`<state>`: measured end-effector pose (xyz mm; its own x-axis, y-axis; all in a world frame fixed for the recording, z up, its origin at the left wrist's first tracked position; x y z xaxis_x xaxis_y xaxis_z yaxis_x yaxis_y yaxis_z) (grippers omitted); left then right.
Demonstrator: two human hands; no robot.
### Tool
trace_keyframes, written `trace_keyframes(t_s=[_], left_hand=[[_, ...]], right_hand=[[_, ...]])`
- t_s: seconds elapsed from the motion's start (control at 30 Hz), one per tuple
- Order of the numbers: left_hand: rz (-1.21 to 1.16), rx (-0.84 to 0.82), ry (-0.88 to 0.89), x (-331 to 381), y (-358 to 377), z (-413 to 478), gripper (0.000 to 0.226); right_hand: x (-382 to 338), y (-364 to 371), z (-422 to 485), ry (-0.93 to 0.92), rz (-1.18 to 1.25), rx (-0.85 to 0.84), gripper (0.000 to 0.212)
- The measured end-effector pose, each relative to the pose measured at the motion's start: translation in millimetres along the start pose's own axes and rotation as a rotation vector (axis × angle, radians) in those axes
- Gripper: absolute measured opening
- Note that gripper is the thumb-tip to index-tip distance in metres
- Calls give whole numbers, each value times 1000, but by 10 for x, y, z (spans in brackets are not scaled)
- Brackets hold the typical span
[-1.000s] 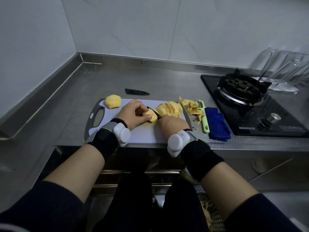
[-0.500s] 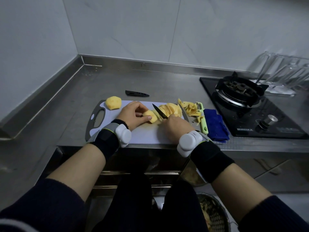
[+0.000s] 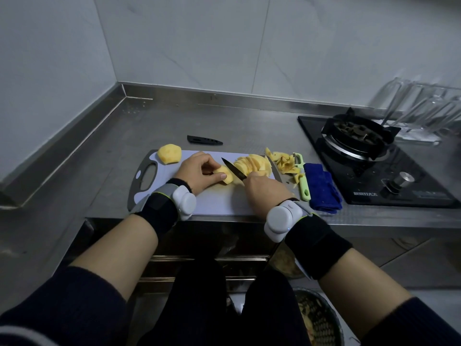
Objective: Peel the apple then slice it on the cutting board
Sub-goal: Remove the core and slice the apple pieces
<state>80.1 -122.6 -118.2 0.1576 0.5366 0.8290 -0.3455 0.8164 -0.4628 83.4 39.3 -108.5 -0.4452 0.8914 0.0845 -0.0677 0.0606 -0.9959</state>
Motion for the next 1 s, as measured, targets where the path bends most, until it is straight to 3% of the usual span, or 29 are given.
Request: trace_keyframes(t_s=[0.7, 0.87, 1.0], left_hand=[[-31, -5, 18, 6, 17, 6, 24], [-31, 2, 17, -21, 20, 20, 24], [-25, -2, 18, -34, 28, 29, 24]], right_hand=[[-84, 67, 144, 26, 23, -104, 29], [-39, 80, 89, 18, -18, -58, 26], [-30, 169, 130, 55, -21, -134, 27]])
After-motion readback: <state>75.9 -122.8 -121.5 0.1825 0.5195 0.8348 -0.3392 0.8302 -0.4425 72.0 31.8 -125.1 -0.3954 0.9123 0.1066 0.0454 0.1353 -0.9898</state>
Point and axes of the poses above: each hand's wrist, its own z-axis towards the middle knuckle, its own y-axis out of the palm, x = y × z, the point moved 9 cm from there along z, towards the middle knuckle, and after that the axes turned 6 degrees about x, right-handed, at the moved point
